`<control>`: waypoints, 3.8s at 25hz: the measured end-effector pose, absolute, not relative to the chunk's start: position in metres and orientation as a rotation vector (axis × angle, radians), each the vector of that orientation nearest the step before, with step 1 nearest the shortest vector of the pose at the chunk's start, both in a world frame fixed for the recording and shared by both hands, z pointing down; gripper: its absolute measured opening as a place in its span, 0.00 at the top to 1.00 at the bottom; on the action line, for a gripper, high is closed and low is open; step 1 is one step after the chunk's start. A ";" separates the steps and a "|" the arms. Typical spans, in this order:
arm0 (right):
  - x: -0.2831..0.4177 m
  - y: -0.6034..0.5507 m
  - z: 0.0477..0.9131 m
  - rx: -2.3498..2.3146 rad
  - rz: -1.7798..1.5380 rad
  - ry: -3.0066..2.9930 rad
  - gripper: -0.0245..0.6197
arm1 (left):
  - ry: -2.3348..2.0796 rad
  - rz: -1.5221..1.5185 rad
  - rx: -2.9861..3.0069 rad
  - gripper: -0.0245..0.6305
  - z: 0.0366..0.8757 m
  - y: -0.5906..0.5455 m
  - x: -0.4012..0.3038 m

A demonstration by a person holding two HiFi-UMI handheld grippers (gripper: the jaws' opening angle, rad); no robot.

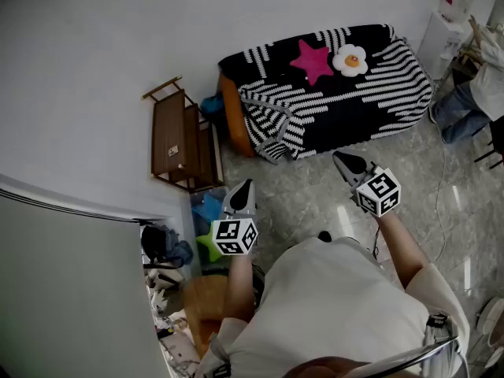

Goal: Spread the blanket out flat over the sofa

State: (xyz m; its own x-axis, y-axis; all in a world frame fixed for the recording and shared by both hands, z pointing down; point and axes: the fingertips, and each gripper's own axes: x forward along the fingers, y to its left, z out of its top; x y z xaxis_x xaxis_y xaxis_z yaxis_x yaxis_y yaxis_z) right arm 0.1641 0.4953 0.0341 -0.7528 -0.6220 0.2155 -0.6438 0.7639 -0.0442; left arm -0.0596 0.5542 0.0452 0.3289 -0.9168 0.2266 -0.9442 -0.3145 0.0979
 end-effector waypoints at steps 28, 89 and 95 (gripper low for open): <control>0.197 0.488 0.047 1.036 0.235 -2.761 0.95 | -1.683 0.159 2.335 0.84 0.058 0.548 -0.034; 0.114 0.261 0.106 1.102 0.375 -2.609 0.95 | -1.471 0.265 2.339 0.65 0.118 0.306 -0.108; 0.084 0.239 0.111 1.122 0.381 -2.584 0.95 | -1.434 0.258 2.359 0.65 0.124 0.280 -0.137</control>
State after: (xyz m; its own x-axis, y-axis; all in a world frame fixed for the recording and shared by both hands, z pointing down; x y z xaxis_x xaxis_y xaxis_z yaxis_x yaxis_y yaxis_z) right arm 0.0836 0.2389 0.1108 -0.6512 -0.6622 0.3707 -0.7410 0.6602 -0.1224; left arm -0.1367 0.2795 0.1240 0.4665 -0.8167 0.3396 -0.8839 -0.4156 0.2144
